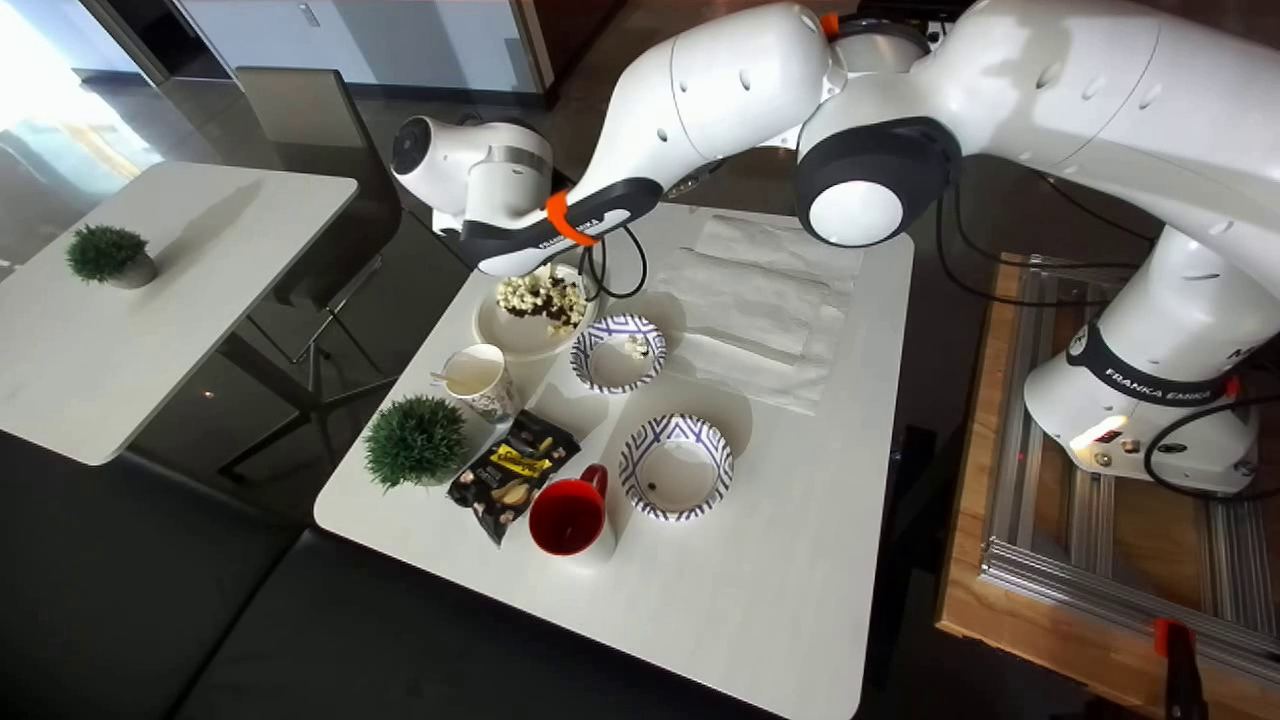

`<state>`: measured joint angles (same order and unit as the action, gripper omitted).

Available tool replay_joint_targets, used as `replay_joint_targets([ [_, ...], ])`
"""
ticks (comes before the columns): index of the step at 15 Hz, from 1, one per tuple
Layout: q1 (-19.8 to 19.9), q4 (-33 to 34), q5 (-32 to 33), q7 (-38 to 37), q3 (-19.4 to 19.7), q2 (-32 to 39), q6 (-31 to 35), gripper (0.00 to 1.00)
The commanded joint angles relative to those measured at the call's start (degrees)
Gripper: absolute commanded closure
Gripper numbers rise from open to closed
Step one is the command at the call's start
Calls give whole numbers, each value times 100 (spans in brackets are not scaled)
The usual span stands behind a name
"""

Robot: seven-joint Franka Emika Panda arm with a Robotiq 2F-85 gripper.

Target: Transfer a spoonful of contents from the white plate to the right bowl

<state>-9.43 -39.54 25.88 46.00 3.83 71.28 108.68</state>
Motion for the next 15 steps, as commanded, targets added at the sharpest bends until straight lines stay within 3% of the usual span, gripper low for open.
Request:
replay_joint_targets([
  [1, 160, 280, -176, 361, -210, 161, 79, 97],
  [12, 510, 348, -445, 1020, -788, 165, 350, 97],
  [13, 410, 67, -291, 811, -660, 4, 252, 87],
  [15, 456, 83, -311, 842, -703, 4, 317, 87],
])
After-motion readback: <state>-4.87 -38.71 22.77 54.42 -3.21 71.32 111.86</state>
